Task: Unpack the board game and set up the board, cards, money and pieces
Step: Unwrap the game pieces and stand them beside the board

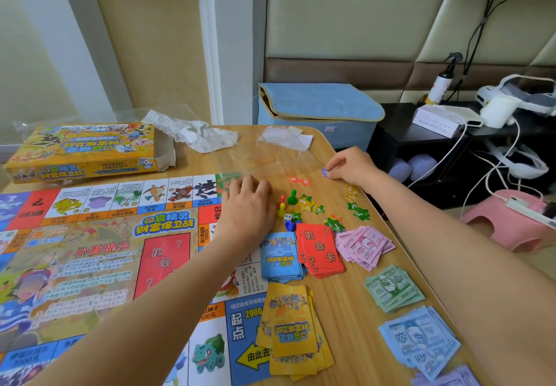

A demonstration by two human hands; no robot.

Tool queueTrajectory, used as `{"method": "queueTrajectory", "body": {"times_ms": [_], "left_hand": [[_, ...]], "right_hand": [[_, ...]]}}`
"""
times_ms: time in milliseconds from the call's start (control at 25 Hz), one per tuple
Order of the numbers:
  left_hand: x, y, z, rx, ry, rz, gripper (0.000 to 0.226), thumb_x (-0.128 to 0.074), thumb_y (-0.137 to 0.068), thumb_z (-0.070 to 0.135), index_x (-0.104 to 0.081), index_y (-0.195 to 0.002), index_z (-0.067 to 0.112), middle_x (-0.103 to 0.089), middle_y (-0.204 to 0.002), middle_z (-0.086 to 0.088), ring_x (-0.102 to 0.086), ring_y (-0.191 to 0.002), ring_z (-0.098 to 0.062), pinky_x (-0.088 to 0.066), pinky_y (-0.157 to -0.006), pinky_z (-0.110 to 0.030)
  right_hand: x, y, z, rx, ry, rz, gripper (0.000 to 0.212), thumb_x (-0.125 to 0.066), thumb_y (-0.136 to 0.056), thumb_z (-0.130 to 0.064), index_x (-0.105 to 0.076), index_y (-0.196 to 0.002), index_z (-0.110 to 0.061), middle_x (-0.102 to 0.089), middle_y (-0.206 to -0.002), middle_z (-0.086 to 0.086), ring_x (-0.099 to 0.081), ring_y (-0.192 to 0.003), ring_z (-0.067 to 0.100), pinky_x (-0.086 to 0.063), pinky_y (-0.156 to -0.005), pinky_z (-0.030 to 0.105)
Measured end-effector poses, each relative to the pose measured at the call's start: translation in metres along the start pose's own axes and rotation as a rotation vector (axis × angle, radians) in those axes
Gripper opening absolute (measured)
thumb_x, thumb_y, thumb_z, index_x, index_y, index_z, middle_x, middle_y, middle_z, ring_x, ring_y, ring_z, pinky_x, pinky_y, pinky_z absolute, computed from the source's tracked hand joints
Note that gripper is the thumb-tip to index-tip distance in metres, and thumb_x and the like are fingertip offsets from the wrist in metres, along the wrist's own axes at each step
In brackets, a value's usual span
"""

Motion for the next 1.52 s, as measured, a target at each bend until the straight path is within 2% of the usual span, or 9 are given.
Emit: {"method": "queueTrajectory", "body": {"times_ms": [240, 360, 440, 680, 880, 1000, 1240, 1400, 1520], "left_hand": [[0.000, 0.000, 0.000, -0.004, 0.022, 0.010, 0.036, -0.032, -0.098, 0.038, -0.048, -0.121, 0.015, -0.045, -0.121, -0.006, -0.039, -0.112, -0.026, -0.029, -0.094, -0.034], [0.001, 0.001, -0.001, -0.007, 0.031, 0.002, 0.037, -0.032, -0.098, 0.039, -0.048, -0.121, 0.015, -0.045, -0.121, -0.007, -0.039, -0.113, -0.027, -0.029, -0.095, -0.036], [0.001, 0.001, 0.000, -0.009, 0.034, 0.003, 0.037, -0.033, -0.098, 0.039, -0.049, -0.121, 0.015, -0.045, -0.121, -0.007, -0.039, -0.113, -0.027, -0.029, -0.095, -0.036], [0.002, 0.001, 0.001, -0.006, 0.023, -0.006, 0.037, -0.032, -0.098, 0.039, -0.048, -0.121, 0.015, -0.044, -0.121, -0.007, -0.038, -0.114, -0.026, -0.029, -0.096, -0.035], [0.002, 0.001, 0.001, -0.002, 0.041, 0.003, 0.036, -0.034, -0.098, 0.038, -0.049, -0.120, 0.015, -0.045, -0.120, -0.007, -0.039, -0.113, -0.027, -0.029, -0.095, -0.036], [0.002, 0.001, 0.001, 0.002, 0.040, -0.006, 0.036, -0.033, -0.098, 0.038, -0.049, -0.120, 0.015, -0.045, -0.120, -0.007, -0.038, -0.112, -0.027, -0.029, -0.095, -0.036], [0.003, 0.001, 0.002, 0.004, 0.022, 0.001, 0.036, -0.034, -0.098, 0.037, -0.049, -0.120, 0.014, -0.045, -0.120, -0.008, -0.039, -0.112, -0.028, -0.029, -0.093, -0.036], [0.003, 0.002, 0.002, 0.002, 0.045, 0.008, 0.036, -0.035, -0.098, 0.036, -0.050, -0.120, 0.013, -0.046, -0.120, -0.009, -0.039, -0.112, -0.029, -0.030, -0.094, -0.037], [0.003, 0.002, 0.002, 0.001, 0.029, -0.004, 0.037, -0.033, -0.098, 0.038, -0.049, -0.121, 0.015, -0.045, -0.121, -0.007, -0.039, -0.113, -0.027, -0.030, -0.094, -0.036]], "right_hand": [[0.018, 0.004, 0.015, -0.013, -0.276, 0.122, 0.009, -0.067, -0.083, -0.007, -0.069, -0.092, -0.010, -0.062, -0.082, -0.001, -0.056, -0.086, 0.015, -0.045, -0.074, 0.025], [0.026, 0.018, 0.023, 0.011, -0.014, -0.005, 0.004, -0.069, -0.081, -0.010, -0.068, -0.080, -0.013, -0.063, -0.076, -0.003, -0.057, -0.080, 0.012, -0.044, -0.076, 0.026], [0.023, 0.028, 0.026, 0.038, 0.095, -0.089, 0.007, -0.072, -0.079, -0.010, -0.067, -0.083, -0.014, -0.063, -0.082, -0.001, -0.058, -0.082, 0.011, -0.046, -0.079, 0.024], [0.013, 0.034, 0.024, 0.102, 0.105, -0.048, 0.009, -0.070, -0.081, -0.009, -0.068, -0.090, -0.010, -0.066, -0.093, 0.005, -0.060, -0.086, 0.013, -0.048, -0.084, 0.026], [0.022, 0.040, 0.007, 0.248, 0.093, 0.004, 0.010, -0.070, -0.081, -0.012, -0.070, -0.091, -0.011, -0.063, -0.092, 0.000, -0.057, -0.079, 0.009, -0.043, -0.073, 0.017], [0.017, 0.051, -0.016, 0.333, 0.066, -0.165, 0.009, -0.071, -0.081, -0.015, -0.071, -0.091, -0.014, -0.064, -0.087, -0.007, -0.056, -0.076, -0.002, -0.040, -0.068, 0.008], [-0.013, 0.052, -0.023, 0.340, 0.193, -0.320, 0.025, -0.074, -0.079, -0.020, -0.068, -0.103, -0.015, -0.062, -0.103, -0.001, -0.054, -0.076, 0.004, -0.042, -0.069, 0.014], [-0.013, 0.053, -0.023, 0.333, 0.178, -0.270, 0.019, -0.073, -0.079, -0.016, -0.067, -0.097, -0.013, -0.059, -0.085, -0.005, -0.053, -0.072, 0.005, -0.040, -0.062, 0.011], [-0.006, 0.053, -0.020, 0.262, 0.148, -0.297, 0.015, -0.074, -0.078, -0.013, -0.065, -0.090, -0.011, -0.057, -0.074, -0.009, -0.055, -0.073, 0.007, -0.044, -0.067, 0.015]]}}
Point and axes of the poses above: each hand's wrist, its own y-axis away from the middle knuckle, its own x-axis out of the back of the hand, z = x × y, the point moved 2 cm from there along -y, towards the middle knuckle
